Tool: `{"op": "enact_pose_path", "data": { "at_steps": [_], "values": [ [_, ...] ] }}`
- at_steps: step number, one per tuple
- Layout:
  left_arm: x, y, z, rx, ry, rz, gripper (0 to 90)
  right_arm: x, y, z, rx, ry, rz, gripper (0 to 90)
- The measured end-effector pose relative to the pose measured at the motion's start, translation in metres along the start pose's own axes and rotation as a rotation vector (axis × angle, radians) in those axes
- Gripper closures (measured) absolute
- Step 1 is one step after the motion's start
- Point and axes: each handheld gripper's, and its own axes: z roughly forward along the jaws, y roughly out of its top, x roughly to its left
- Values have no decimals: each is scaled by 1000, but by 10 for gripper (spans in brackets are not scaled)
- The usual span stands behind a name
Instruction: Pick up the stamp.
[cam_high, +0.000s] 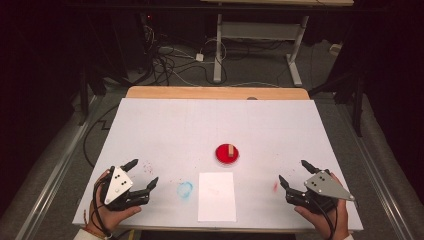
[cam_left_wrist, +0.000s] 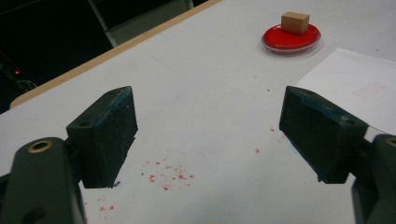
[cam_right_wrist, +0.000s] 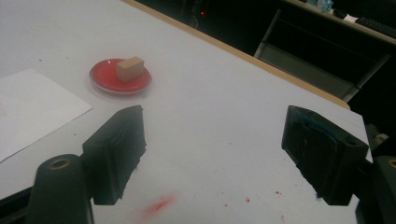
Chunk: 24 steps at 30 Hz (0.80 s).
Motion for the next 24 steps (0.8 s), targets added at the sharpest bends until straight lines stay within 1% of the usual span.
{"op": "enact_pose_path", "data": {
  "at_steps": [1,2,4,6,8,9,10,11,12,13,14,15,16,18,19,21,22,23,24],
  "values": [
    [0,0,0,0,0,0,186,0,-1,1,4,-3,0,212],
    [2,-2,3,8,-5,-25,186,-1,-1,1,6,-1,-4,211],
    [2,-2,4,10,-7,-17,185,-1,-1,1,16,-7,4,213],
    [1,-3,6,22,-18,-3,185,0,-2,2,22,-1,8,211],
    [0,-3,7,28,-18,4,185,0,-2,3,35,-3,2,209],
    [-1,-4,8,44,-27,21,185,-1,-2,4,44,6,2,208],
    [-2,-4,9,51,-17,48,185,-2,-2,5,49,12,6,207],
    [-2,-5,9,59,-18,56,185,-3,-1,5,55,9,6,202],
    [-2,-5,9,58,-26,49,185,-4,-1,6,56,17,7,195],
    [-2,-5,9,58,-26,49,185,-6,0,7,63,29,7,196],
    [-2,-5,7,49,-38,55,185,-7,2,9,79,34,10,196],
    [-2,-5,7,46,-44,54,185,-8,4,10,85,41,9,197],
    [-2,-5,7,46,-44,54,186,-10,6,11,93,61,12,210],
    [-3,-5,8,54,-44,56,189,-13,13,14,111,70,9,223],
    [-4,-5,10,60,-53,59,189,-14,16,16,115,79,17,226],
    [-5,-5,11,60,-57,60,188,-14,25,21,144,78,5,236],
    [-5,-5,11,60,-57,60,188,-14,29,23,157,84,9,252],
    [-5,-5,11,62,-59,61,188,-14,34,27,179,91,3,289],
    [-5,-5,11,61,-58,63,188,-14,39,32,204,90,6,296]
  ]
}}
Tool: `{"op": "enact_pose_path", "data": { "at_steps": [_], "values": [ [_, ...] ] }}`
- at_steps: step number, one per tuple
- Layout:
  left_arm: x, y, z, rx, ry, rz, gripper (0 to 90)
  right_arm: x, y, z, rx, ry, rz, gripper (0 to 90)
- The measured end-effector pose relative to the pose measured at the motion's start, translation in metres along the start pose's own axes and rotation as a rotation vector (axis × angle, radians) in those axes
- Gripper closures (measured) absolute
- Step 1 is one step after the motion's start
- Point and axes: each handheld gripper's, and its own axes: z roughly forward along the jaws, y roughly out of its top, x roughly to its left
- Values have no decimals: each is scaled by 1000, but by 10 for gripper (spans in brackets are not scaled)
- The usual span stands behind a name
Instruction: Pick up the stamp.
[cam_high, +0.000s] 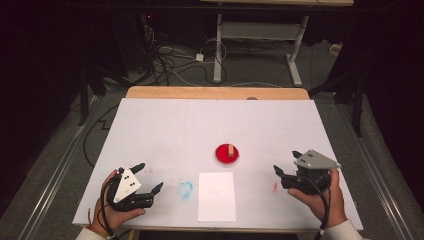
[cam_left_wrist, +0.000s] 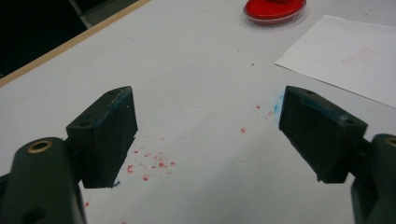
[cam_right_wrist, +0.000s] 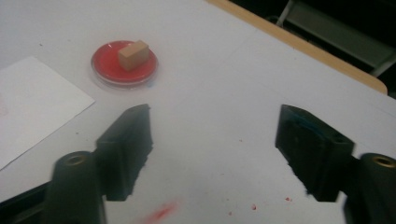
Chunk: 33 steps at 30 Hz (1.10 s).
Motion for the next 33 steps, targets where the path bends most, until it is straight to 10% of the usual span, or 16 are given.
{"op": "enact_pose_path", "data": {
  "at_steps": [17,27,33],
  "values": [
    [1,-1,-2,-3,5,2,195,42,88,82,194,118,53,370],
    [1,-3,-2,12,-4,6,203,58,95,137,373,122,43,416],
    [2,-3,-2,21,-6,8,203,55,96,151,387,139,111,460]
  ]
}}
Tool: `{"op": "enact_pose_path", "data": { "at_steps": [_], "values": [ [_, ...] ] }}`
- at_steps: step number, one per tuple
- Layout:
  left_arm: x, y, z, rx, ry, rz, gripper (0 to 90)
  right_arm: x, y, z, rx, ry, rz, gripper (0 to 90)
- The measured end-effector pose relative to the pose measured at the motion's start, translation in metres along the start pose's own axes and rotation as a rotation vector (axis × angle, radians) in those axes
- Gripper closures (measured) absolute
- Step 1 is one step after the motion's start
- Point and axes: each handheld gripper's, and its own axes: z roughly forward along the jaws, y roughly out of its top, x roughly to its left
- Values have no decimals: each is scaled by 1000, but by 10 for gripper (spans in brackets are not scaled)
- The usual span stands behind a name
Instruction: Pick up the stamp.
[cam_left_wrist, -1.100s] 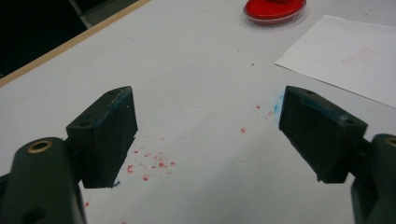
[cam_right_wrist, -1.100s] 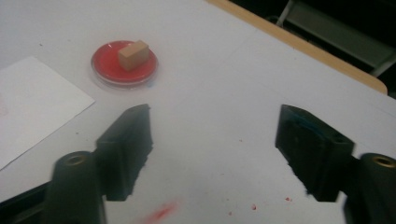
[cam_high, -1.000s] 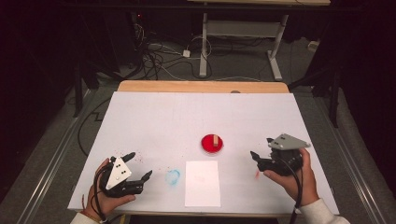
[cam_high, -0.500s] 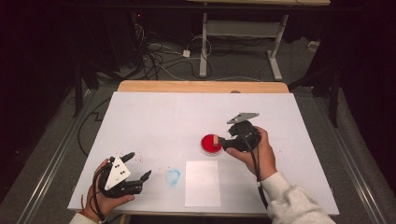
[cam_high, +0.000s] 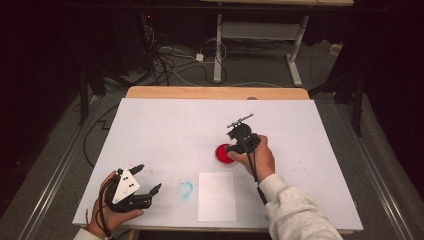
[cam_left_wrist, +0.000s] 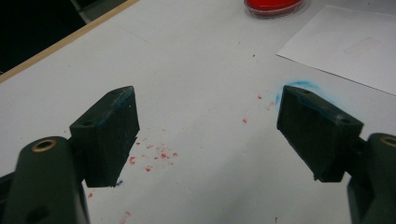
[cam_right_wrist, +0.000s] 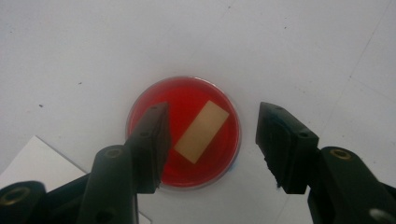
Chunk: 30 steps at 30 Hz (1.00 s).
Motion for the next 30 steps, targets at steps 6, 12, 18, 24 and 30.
{"op": "enact_pose_path", "data": {
  "at_steps": [6,12,18,24,30],
  "values": [
    [0,0,0,3,1,-2,207,2,3,8,28,3,6,564],
    [1,0,0,-3,-3,-7,207,-1,2,14,61,-17,26,585],
    [1,1,0,0,-6,-5,209,0,1,16,69,8,34,629],
    [1,1,0,1,-6,-5,212,5,2,18,84,4,2,753],
    [0,1,1,9,-12,1,212,9,3,18,100,-11,-49,760]
  ]
}}
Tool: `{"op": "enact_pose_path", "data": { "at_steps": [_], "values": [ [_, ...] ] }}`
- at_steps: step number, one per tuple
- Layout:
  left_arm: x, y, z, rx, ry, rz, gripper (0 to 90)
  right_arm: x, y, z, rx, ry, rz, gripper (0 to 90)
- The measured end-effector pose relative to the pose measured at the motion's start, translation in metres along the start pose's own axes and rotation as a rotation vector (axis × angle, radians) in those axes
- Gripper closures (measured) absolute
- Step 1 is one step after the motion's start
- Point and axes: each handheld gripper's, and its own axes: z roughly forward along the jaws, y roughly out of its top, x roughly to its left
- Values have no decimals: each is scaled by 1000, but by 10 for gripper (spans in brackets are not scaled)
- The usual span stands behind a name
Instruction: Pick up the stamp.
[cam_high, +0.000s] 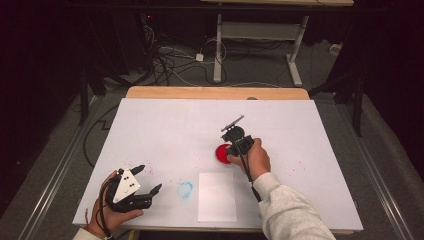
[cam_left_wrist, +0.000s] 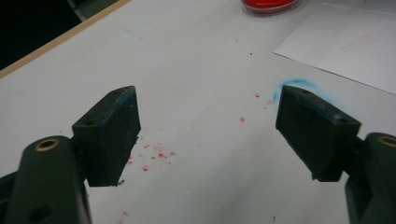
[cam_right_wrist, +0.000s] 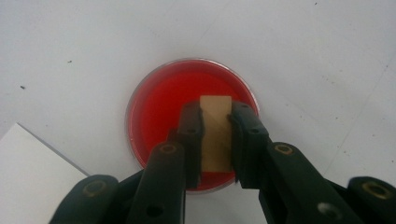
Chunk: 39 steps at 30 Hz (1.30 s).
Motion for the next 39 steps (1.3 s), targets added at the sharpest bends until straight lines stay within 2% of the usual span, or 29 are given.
{"op": "enact_pose_path", "data": {
  "at_steps": [3,9,14,15,18,24,27,29,30,31,35,39],
  "values": [
    [0,-1,0,3,-2,-1,212,3,0,0,7,-13,-16,762],
    [1,-1,0,7,0,-1,212,2,0,2,-4,-9,-48,762],
    [0,-1,0,13,-4,9,212,0,-1,2,-13,4,-41,762],
    [-1,-1,0,21,-9,-2,212,0,-1,2,-13,4,-41,762],
    [-1,-1,1,23,-7,2,212,-1,-3,1,-27,8,-55,763],
    [2,-2,5,22,-11,-10,212,-9,-5,0,-62,29,-45,762],
    [3,-3,6,27,-14,-6,212,-16,-5,-10,-102,35,-40,762],
    [3,-3,6,28,-14,-8,212,-17,-5,-12,-108,32,-41,762],
    [3,-3,6,26,-16,-9,212,-18,-6,-18,-132,51,-41,762],
    [3,-3,6,25,-16,-9,212,-18,-6,-18,-132,51,-41,762],
    [2,-3,6,32,-15,-4,212,-18,-8,-34,-162,62,-74,762],
    [1,-2,6,33,-15,-6,212,-18,-8,-41,-169,65,-98,762]
  ]
}}
